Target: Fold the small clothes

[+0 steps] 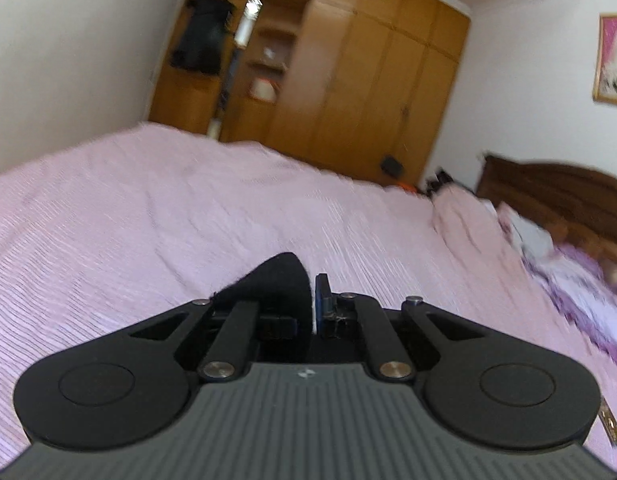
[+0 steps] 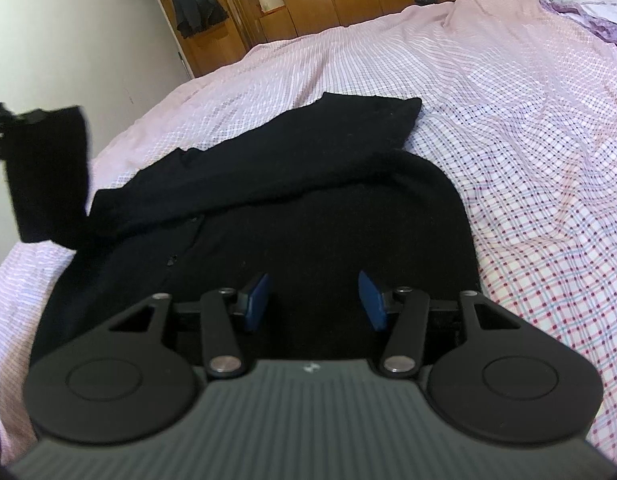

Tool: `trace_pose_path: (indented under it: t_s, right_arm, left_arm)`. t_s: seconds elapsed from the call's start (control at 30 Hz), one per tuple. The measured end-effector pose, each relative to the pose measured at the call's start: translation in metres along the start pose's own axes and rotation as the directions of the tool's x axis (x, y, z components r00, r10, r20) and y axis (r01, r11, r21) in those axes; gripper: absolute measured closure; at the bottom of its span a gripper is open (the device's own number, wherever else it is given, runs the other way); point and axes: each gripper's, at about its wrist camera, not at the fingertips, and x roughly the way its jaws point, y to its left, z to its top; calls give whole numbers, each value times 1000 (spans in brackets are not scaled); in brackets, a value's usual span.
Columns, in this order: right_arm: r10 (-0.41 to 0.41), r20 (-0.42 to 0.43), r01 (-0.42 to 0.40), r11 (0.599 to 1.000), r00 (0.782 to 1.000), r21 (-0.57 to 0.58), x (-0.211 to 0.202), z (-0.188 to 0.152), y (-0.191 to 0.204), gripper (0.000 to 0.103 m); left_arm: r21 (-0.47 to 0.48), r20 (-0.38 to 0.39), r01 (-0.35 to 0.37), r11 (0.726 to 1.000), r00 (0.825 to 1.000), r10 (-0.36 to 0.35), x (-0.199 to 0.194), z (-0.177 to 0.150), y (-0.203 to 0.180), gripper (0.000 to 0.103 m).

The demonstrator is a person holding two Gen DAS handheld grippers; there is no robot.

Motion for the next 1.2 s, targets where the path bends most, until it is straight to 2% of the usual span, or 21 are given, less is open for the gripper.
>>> trace_pose_path:
  t_s: [0.13,0.23,0.37,0.5,0.6,0.7,0.77,0.83,0.93,1.1,1.2]
  right_arm:
    - [16,6,-16,1000,1000,13,-1,-3,-3,51]
    - [28,8,-29,999,1000,23,-1,-4,-7,51]
    - [42,10,-42,999,999,30,-2,-6,-11,51]
    - [49,14,-50,998,999,31,-3,-9,-12,51]
    - [51,14,-51,998,999,30,-3,-10,-12,51]
    - [50,15,-51,998,999,32,-3,-10,-12,51]
    - [49,16,-50,998,999,32,-3,-10,-12,51]
    - [48,15,-49,998,999,32,-2,-9,-12,51]
    - [45,14,-45,998,999,34,-2,-9,-11,51]
    - [41,13,-41,998,999,41,-3,-8,-10,52]
    - [43,11,-43,998,999,46,-5,-7,-9,52]
  left_arm:
    - [22,-101,30,999,995,-28,38,-26,-28,94]
    - [46,-175,52,998,984,-43,62,-50,-45,94]
    - [72,-270,52,996,962,-30,102,-82,-48,94]
    - [72,-341,42,996,940,-15,120,-113,-41,93]
    - [77,-392,48,996,920,-14,129,-125,-39,91]
    - [85,-410,59,995,912,-19,127,-129,-38,70]
    - [91,-405,69,993,914,-26,123,-128,-40,44]
    - [119,-400,64,991,916,-11,114,-126,-44,33]
    - [172,-396,45,984,918,27,98,-122,-49,26]
    - [168,-414,9,986,908,62,76,-116,-43,24]
    - [192,-408,-30,981,907,108,60,-111,-39,19]
